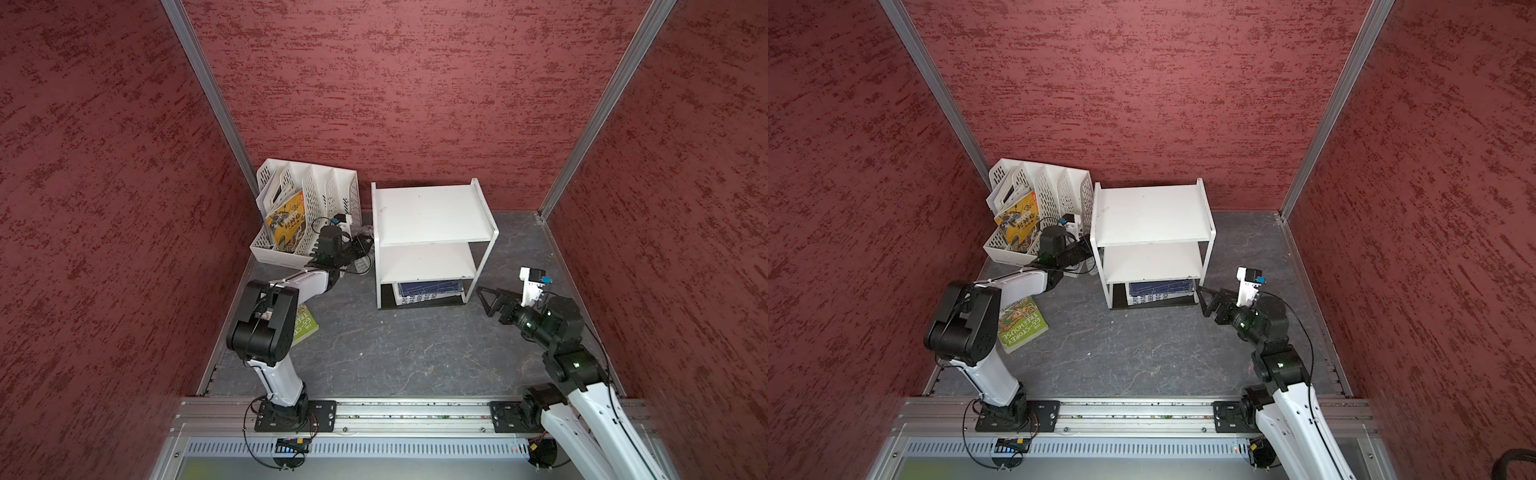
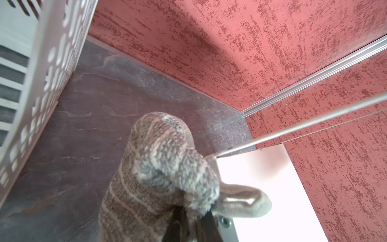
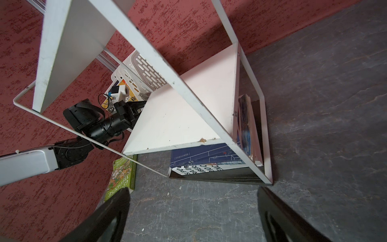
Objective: Wipe the bookshelf clean with a cloth
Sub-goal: Wipe the dust from the shelf.
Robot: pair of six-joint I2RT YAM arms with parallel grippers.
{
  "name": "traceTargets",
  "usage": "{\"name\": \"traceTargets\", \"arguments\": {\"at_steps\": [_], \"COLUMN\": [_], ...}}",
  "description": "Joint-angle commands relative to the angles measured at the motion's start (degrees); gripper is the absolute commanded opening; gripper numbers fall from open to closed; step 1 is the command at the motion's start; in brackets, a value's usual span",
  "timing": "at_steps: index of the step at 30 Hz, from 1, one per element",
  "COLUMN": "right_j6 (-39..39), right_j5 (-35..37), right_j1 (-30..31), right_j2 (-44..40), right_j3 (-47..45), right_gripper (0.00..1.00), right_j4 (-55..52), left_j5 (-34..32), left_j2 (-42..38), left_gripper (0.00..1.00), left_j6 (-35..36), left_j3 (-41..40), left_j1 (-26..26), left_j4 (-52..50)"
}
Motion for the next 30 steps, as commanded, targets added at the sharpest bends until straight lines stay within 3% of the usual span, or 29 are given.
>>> {"name": "traceTargets", "arguments": {"at_steps": [1,16,22,30], "right_j6": [-0.26,-1.37,-1.21,2.15], "right_j5": [-0.15,1.02,0.39,-5.81], "right_j1": [-0.27,-0.25,-0.3,-0.15], "right_j2": [-0.42,-0.23,-0.25,0.43], "right_j3": [0.01,-0.07,-0.24,-2.11], "right_gripper": [0.98,0.99,0.98,0.98], "right_j4": [-0.75,-1.83,-1.94,2.52], "left_j5": [0.94,1.44,0.62,1.52], "left_j2": [2.04,16.93,11.21,-3.05], "left_gripper": [0.0,0.0,0.0,0.01], "left_j6": [0.96,-1.78,-0.1,0.45], "left_j3": [1.18,2.64,-1.3,-13.41], "left_j1": [-0.25,-0.03,0.7,3.92], "left_j4": [-0.74,8.01,7.26,6.95]}}
